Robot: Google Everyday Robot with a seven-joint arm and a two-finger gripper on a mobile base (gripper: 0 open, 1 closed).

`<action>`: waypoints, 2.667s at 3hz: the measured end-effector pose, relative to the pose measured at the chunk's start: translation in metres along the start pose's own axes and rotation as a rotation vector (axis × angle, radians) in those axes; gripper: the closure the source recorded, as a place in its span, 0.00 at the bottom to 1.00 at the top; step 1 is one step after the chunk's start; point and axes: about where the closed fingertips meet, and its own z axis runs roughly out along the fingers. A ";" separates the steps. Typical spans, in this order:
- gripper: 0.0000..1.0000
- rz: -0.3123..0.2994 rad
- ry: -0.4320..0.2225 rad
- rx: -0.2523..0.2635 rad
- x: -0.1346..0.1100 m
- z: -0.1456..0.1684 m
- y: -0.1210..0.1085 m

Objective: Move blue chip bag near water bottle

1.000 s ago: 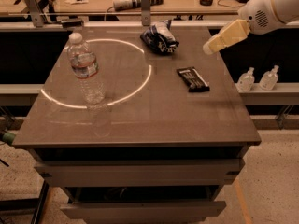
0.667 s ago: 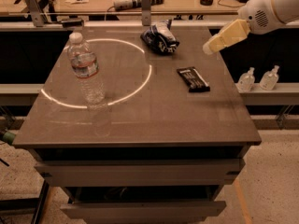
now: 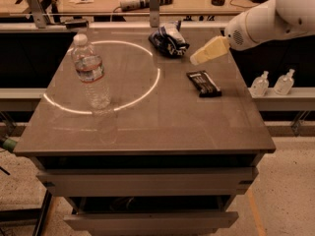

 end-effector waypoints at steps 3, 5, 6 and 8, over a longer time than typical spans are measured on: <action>0.00 -0.024 -0.096 -0.118 -0.040 0.105 0.016; 0.18 -0.073 -0.129 -0.198 -0.058 0.133 0.031; 0.41 -0.078 -0.127 -0.201 -0.054 0.138 0.029; 0.87 -0.075 -0.125 -0.192 -0.043 0.141 0.025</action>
Offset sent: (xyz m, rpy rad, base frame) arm 0.0867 0.0850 -0.0347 0.1194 -0.0465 0.1187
